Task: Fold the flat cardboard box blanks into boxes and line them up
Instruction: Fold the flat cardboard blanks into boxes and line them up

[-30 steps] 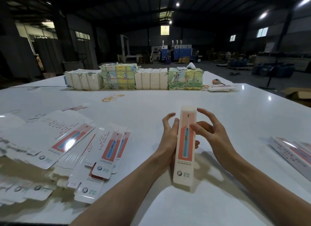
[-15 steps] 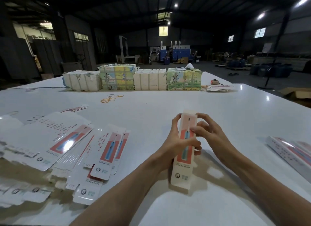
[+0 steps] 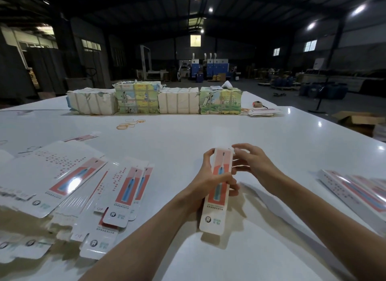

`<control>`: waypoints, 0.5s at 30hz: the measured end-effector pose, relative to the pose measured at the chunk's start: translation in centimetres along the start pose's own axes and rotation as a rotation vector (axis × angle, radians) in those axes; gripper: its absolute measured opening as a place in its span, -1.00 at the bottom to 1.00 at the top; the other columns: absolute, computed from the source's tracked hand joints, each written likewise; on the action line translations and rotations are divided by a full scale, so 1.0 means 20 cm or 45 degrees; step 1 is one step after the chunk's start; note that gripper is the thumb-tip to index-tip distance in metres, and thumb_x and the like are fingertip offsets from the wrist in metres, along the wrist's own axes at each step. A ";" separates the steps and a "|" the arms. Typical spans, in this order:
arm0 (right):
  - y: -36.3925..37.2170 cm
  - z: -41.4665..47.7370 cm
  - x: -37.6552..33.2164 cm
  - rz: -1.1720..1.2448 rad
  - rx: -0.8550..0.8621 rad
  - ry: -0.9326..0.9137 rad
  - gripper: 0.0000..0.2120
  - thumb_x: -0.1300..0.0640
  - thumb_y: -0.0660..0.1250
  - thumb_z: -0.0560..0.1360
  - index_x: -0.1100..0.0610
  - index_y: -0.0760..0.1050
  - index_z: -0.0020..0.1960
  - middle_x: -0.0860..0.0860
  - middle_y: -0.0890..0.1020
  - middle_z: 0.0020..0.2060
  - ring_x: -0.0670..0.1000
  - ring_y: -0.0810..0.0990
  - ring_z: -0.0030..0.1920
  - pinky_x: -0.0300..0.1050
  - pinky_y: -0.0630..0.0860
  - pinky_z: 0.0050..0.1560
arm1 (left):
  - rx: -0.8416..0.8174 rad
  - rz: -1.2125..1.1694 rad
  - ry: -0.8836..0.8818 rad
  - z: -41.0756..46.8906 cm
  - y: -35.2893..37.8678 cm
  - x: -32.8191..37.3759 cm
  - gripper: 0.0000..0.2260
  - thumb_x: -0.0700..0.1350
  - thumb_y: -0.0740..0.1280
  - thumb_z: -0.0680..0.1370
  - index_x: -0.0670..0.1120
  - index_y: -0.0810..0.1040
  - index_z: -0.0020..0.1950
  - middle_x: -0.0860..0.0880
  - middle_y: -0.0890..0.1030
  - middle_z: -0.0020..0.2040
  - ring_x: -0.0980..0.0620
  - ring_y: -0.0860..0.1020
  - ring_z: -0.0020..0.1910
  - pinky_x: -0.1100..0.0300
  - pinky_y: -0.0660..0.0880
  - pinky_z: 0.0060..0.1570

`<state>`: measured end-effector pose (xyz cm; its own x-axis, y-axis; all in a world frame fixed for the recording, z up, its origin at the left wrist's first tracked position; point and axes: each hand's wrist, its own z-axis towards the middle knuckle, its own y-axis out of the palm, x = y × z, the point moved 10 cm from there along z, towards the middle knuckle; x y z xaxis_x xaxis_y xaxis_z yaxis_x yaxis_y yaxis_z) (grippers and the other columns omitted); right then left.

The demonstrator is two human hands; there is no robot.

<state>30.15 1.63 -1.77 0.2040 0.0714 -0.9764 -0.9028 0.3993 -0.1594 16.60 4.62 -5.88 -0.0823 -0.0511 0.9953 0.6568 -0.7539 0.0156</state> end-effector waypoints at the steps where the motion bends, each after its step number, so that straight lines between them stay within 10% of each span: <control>1: 0.00 0.02 -0.01 -0.009 -0.017 -0.012 -0.77 0.08 0.28 0.71 0.14 0.52 0.32 0.15 0.75 -0.03 0.13 0.76 -0.01 0.03 0.71 0.06 | -0.008 0.005 -0.006 0.00 0.00 0.00 -0.17 -0.21 0.54 0.50 0.29 0.12 0.52 -0.16 0.58 0.22 -0.14 0.75 -0.04 0.04 0.69 -0.07; 15: -0.02 -0.05 -0.08 -0.028 0.092 -0.446 -0.76 0.37 0.24 0.67 0.17 0.65 0.11 0.07 0.76 -0.03 0.09 0.77 0.03 -0.04 0.72 -0.05 | -0.062 0.007 -0.069 0.03 0.00 -0.05 -0.17 -0.16 0.58 0.43 0.38 0.17 0.45 0.00 0.70 0.01 -0.18 0.75 -0.07 0.07 0.68 -0.13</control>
<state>29.74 0.49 -0.34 0.3517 0.3662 -0.8615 -0.8704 0.4668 -0.1569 17.09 5.02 -6.88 -0.0373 -0.0209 0.9991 0.6198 -0.7847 0.0068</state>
